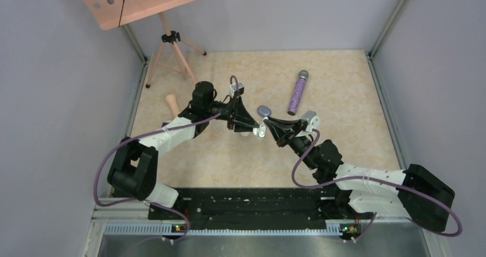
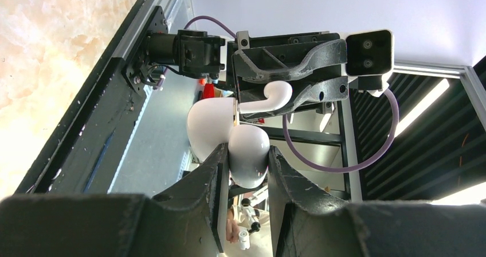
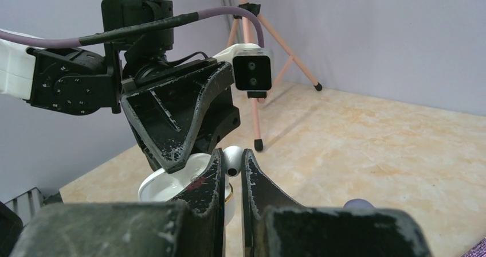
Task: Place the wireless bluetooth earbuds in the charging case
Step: Place the earbud in the charging case.
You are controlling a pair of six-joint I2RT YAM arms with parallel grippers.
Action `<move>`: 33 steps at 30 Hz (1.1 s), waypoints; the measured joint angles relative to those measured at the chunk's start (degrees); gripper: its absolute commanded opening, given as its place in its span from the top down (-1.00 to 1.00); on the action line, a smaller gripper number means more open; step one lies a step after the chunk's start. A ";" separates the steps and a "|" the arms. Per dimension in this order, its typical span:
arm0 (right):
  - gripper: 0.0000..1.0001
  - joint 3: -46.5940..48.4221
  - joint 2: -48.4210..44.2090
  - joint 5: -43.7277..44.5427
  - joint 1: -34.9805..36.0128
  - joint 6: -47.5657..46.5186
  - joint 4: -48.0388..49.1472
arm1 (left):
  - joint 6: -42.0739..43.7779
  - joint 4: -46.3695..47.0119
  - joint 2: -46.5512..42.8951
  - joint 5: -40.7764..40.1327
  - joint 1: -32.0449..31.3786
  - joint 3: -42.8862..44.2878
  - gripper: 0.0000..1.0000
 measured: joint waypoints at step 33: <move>1.00 -1.51 1.42 -0.63 1.53 -2.54 5.77 | -13.57 15.41 0.04 0.83 -0.11 -3.21 1.00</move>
